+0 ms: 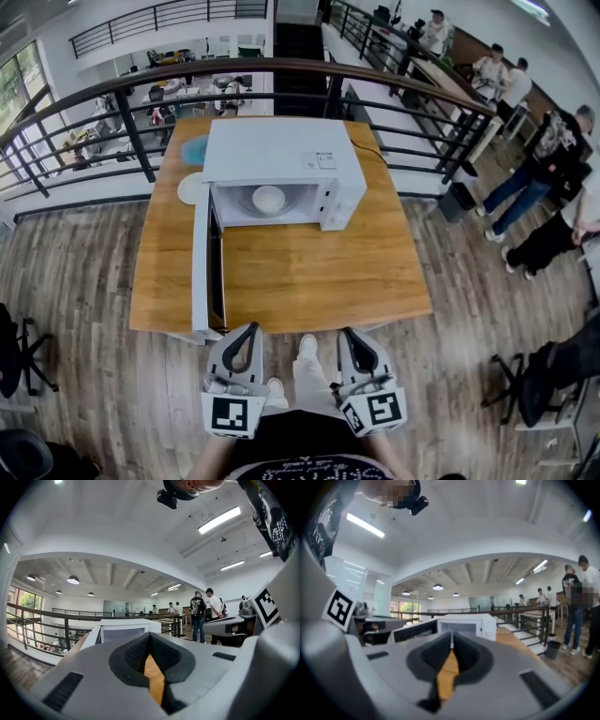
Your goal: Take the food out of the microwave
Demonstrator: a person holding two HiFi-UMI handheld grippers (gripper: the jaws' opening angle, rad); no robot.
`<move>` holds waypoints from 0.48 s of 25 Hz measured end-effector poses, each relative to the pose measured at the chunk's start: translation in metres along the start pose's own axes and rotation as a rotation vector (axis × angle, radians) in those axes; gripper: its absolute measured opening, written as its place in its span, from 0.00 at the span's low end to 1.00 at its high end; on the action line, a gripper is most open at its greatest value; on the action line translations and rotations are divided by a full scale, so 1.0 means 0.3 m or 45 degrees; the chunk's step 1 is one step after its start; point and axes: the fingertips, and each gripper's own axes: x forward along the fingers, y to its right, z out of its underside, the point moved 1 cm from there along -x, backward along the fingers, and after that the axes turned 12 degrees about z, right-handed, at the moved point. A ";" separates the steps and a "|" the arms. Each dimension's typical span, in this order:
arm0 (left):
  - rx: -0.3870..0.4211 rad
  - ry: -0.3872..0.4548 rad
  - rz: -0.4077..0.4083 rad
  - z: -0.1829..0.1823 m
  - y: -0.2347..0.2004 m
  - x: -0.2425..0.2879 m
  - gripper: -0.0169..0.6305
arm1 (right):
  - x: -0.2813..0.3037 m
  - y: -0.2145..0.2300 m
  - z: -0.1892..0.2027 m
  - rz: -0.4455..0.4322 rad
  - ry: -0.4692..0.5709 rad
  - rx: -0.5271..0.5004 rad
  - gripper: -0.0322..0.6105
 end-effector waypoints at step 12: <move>-0.023 -0.012 -0.085 0.006 -0.090 0.231 0.08 | 0.268 0.114 0.010 -0.091 -0.034 0.040 0.11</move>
